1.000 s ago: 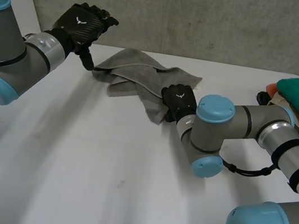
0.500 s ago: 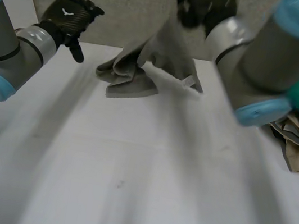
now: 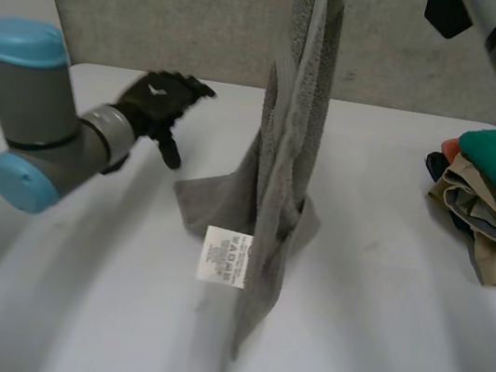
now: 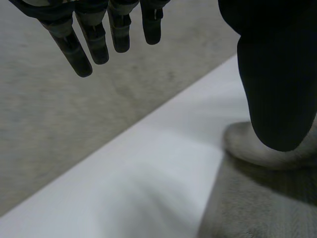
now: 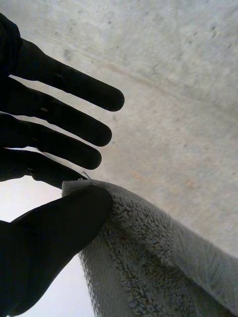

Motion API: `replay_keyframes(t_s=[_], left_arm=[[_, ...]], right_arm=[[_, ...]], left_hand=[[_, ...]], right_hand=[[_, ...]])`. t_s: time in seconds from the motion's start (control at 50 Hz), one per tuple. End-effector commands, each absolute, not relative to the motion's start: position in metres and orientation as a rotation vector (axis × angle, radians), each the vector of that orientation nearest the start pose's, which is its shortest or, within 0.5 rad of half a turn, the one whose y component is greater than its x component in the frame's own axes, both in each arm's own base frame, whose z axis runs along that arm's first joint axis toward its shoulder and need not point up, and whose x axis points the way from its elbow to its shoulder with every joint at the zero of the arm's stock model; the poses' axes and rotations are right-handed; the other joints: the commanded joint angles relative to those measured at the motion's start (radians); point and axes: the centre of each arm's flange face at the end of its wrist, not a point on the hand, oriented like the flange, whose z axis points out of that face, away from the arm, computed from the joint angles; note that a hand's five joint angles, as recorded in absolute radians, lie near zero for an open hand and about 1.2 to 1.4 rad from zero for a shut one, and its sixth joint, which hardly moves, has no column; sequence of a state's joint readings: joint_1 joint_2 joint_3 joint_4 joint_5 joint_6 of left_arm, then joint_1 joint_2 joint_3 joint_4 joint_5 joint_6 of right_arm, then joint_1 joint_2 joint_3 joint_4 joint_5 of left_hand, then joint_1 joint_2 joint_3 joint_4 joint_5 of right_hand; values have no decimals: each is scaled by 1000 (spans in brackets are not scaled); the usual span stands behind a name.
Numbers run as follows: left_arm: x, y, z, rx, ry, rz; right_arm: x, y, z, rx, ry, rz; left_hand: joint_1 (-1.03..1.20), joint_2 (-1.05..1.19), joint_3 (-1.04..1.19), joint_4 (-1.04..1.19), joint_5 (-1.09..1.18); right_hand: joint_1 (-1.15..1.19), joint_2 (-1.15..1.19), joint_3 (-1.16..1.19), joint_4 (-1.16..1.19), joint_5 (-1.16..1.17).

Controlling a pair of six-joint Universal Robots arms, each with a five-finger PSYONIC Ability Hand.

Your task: Fold the laundry.

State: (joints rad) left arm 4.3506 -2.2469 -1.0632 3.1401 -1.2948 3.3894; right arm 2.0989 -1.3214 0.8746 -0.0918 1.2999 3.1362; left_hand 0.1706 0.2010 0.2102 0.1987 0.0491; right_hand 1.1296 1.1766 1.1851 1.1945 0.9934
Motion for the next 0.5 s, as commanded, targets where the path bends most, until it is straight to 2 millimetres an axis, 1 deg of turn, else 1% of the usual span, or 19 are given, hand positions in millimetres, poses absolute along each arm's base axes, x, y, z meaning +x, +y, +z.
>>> replay_keyframes(t_s=[0.02, 0.08, 0.1, 0.12, 0.18, 0.22, 0.26, 0.28, 0.3, 0.32, 0.34, 0.36, 0.42, 0.44, 0.48, 0.5], left_arm=[[-340, -340, 166, 1258, 2518, -2079], [-356, -319, 153, 1396, 2615, -1948], [-359, -314, 151, 1426, 2630, -1920], [-364, -305, 147, 1476, 2666, -1852], [-366, -296, 143, 1530, 2718, -1757], [-367, -291, 142, 1560, 2751, -1698], [-368, -291, 144, 1570, 2754, -1707], [-370, -291, 147, 1569, 2749, -1729], [-370, -293, 150, 1562, 2744, -1746], [-370, -296, 153, 1548, 2737, -1769], [-370, -298, 158, 1532, 2732, -1793], [-368, -305, 169, 1466, 2727, -1844], [-358, -319, 192, 1306, 2715, -1932], [-346, -331, 212, 1163, 2690, -2001], [-331, -341, 237, 1024, 2646, -2074], [-317, -345, 261, 917, 2601, -2139]], right_arm=[[311, -218, 480, -612, 1074, -2123], [305, -217, 486, -595, 1057, -2126], [303, -219, 487, -591, 1060, -2131], [300, -223, 488, -587, 1062, -2141], [296, -229, 487, -584, 1071, -2150], [294, -234, 484, -581, 1091, -2154], [292, -237, 482, -578, 1106, -2154], [292, -240, 478, -578, 1121, -2153], [291, -241, 476, -578, 1128, -2150], [291, -242, 474, -579, 1136, -2149], [291, -243, 472, -579, 1140, -2149], [290, -246, 468, -580, 1159, -2148], [288, -252, 462, -588, 1180, -2158], [285, -258, 458, -595, 1196, -2169], [281, -268, 451, -610, 1223, -2178], [277, -277, 443, -627, 1260, -2180]], left_hand=[[4, -26, -36, -24, -49], [4, -26, -36, -24, -49], [4, -26, -36, -24, -49], [4, -26, -36, -24, -49], [4, -26, -36, -24, -49], [180, 149, 140, 152, 127], [455, 425, 416, 427, 402], [890, 859, 850, 862, 837], [1162, 1131, 1122, 1133, 1109], [1225, 1195, 1185, 1197, 1172], [1226, 1195, 1186, 1198, 1173], [1226, 1195, 1186, 1198, 1173], [1226, 1195, 1186, 1198, 1173], [1226, 1195, 1186, 1198, 1173], [1226, 1195, 1186, 1198, 1173], [1226, 1195, 1186, 1198, 1173]], right_hand=[[267, 220, 211, 202, 228], [267, 220, 211, 202, 228], [267, 220, 211, 202, 228], [267, 220, 211, 202, 228], [267, 220, 211, 202, 228], [267, 220, 211, 202, 228], [267, 220, 211, 202, 228], [267, 220, 211, 202, 228], [267, 220, 211, 202, 228], [267, 220, 211, 202, 228], [267, 220, 211, 202, 228], [267, 220, 211, 202, 228], [267, 220, 211, 202, 228], [267, 220, 211, 202, 228], [267, 220, 211, 202, 228], [267, 220, 211, 202, 228]])
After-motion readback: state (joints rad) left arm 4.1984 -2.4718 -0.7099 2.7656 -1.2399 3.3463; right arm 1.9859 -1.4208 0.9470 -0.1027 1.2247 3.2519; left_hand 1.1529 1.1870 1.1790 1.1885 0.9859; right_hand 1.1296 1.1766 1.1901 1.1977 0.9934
